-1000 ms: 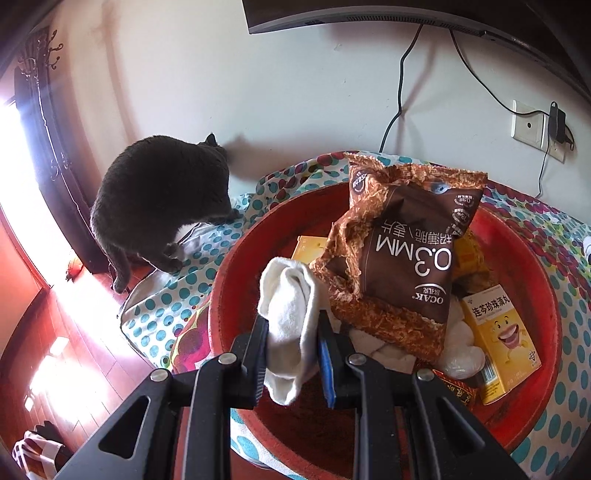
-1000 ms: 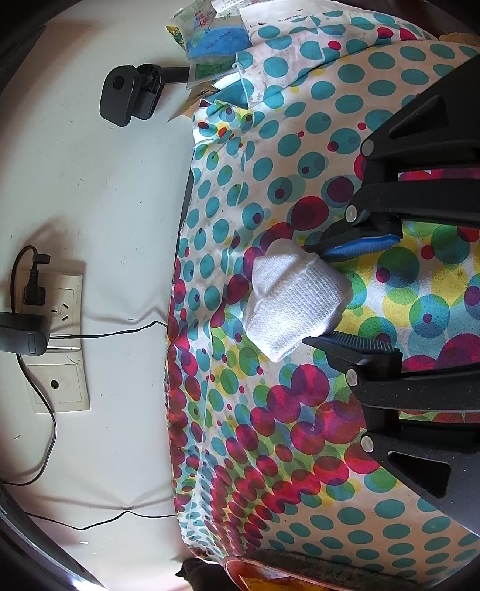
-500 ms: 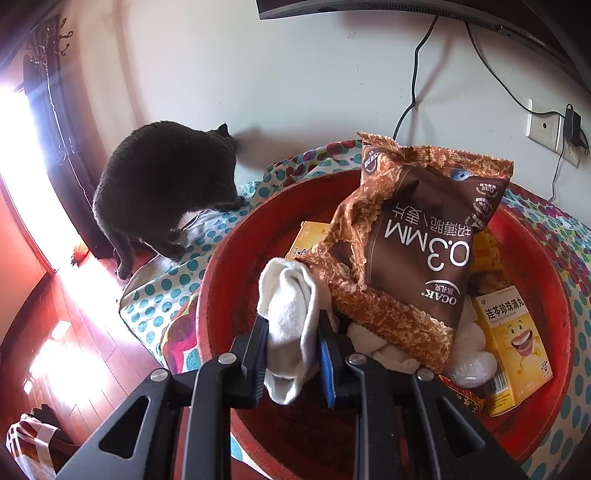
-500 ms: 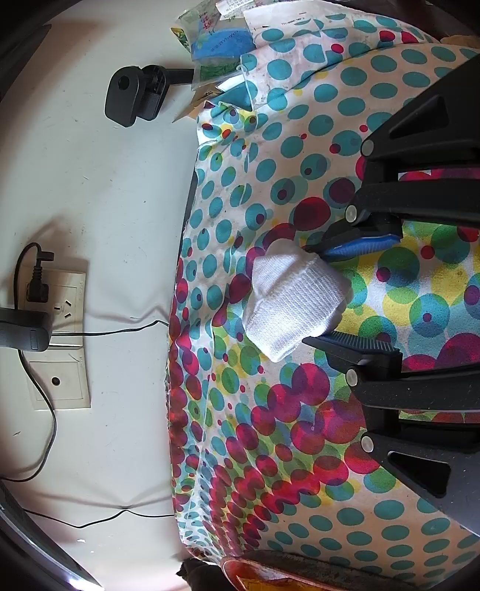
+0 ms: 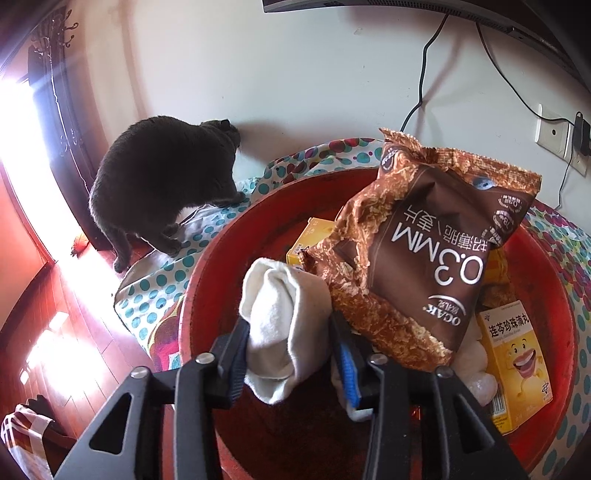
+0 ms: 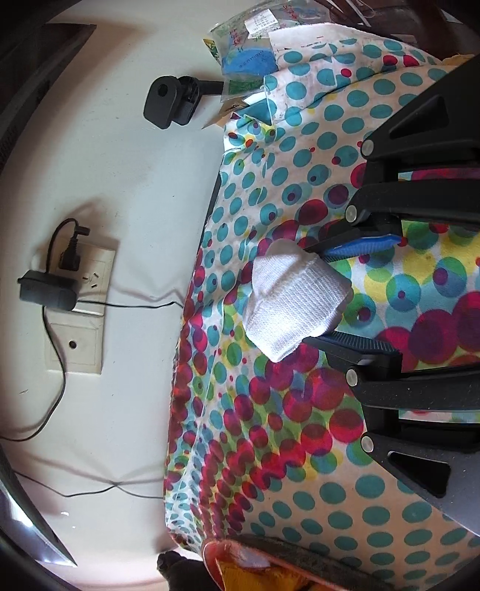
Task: Organize objects
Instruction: 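Drop the sock into the tray with the left gripper while the right gripper carries its sock over, then lower the white sock into the tray and open the right gripper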
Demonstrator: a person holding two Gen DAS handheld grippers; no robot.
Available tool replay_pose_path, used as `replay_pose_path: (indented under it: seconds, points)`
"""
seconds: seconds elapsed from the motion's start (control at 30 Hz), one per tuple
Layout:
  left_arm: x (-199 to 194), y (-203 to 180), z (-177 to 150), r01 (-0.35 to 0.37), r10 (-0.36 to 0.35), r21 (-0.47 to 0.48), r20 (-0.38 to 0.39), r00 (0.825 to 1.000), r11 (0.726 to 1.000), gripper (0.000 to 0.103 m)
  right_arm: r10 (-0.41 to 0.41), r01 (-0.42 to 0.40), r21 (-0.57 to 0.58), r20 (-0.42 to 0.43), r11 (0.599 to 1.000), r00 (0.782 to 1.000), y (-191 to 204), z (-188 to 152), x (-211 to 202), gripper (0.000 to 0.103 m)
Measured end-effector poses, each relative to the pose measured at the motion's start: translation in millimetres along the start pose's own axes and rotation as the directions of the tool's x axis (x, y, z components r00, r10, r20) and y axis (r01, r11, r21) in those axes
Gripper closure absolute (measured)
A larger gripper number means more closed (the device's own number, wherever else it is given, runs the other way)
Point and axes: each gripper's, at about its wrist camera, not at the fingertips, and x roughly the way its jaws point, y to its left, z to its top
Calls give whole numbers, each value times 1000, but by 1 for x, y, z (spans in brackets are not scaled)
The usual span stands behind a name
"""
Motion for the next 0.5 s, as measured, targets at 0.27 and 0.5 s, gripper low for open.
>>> replay_pose_path:
  seconds: [0.27,0.5]
  points:
    - [-49,6,-36,35,-33,-12,93,995,999,18,139,-130,-129,69,983,988,90,7,-55,68]
    - [-89,18,-59,96,-86,-65,146,986,993,18,258,-234,-274,53,933,965,201,6,-78,68]
